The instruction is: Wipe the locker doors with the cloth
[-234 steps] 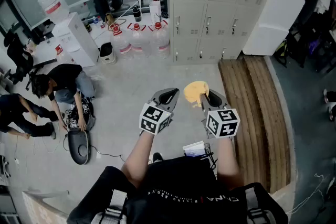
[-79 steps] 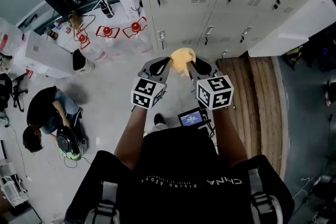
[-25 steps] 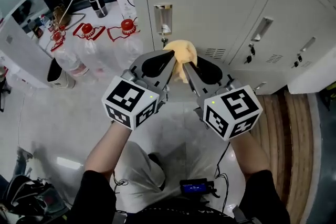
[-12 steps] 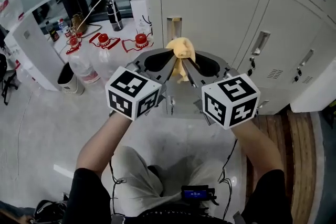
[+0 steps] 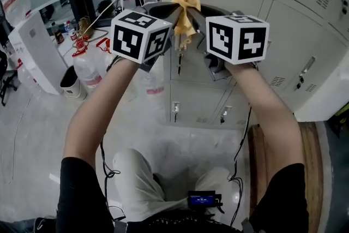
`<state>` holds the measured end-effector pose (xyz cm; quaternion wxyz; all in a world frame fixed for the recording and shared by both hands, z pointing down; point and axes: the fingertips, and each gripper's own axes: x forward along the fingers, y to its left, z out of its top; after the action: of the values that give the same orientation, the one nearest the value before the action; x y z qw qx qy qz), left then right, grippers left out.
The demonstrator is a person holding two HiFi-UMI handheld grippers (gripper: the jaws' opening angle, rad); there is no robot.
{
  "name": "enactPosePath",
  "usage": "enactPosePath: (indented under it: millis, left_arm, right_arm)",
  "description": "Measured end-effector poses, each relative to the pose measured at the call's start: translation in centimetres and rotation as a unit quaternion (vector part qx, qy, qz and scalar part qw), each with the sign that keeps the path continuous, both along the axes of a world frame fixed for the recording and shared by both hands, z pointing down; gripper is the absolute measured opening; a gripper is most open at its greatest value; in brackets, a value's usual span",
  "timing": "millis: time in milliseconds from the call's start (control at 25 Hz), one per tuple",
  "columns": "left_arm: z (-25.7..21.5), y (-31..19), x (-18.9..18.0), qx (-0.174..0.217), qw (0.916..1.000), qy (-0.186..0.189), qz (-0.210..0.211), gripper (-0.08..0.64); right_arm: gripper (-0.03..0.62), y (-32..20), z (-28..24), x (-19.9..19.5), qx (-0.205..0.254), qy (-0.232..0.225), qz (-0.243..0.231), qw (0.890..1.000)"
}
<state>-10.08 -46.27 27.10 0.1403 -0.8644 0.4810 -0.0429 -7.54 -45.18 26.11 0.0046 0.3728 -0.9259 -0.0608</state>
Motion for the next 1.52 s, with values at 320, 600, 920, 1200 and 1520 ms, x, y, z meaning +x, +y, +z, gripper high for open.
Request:
enactPosePath:
  millis: [320,600,920,1200,1520]
  left_arm:
    - [-4.6,-1.9,-1.3,0.007,0.9996,0.012,-0.027,0.018]
    - [-4.7,-2.4,-1.1,0.005,0.9995,0.016,-0.025,0.018]
    - [-4.7,-2.4,-0.7,-0.005,0.9995,0.011,-0.029,0.018]
    - [-4.5,-2.5,0.7,-0.01,0.9996,0.003,-0.024,0.018]
    - [-3.9,-2.8,4.2,-0.012,0.9998,-0.014,-0.007,0.018]
  right_arm:
    - [0.083,-1.9,-4.6,-1.6,0.018,0.015,0.02,1.0]
    - [0.083,-3.5,-4.5,-1.3,0.016,0.014,0.044,0.999]
    - [0.083,-3.8,-4.5,-1.0,0.032,0.025,0.069,0.997]
    - [0.083,-3.9,-4.2,0.2,0.031,0.028,0.085,0.996]
    - [0.083,-4.2,-3.7,3.7,0.033,0.032,0.113,0.992]
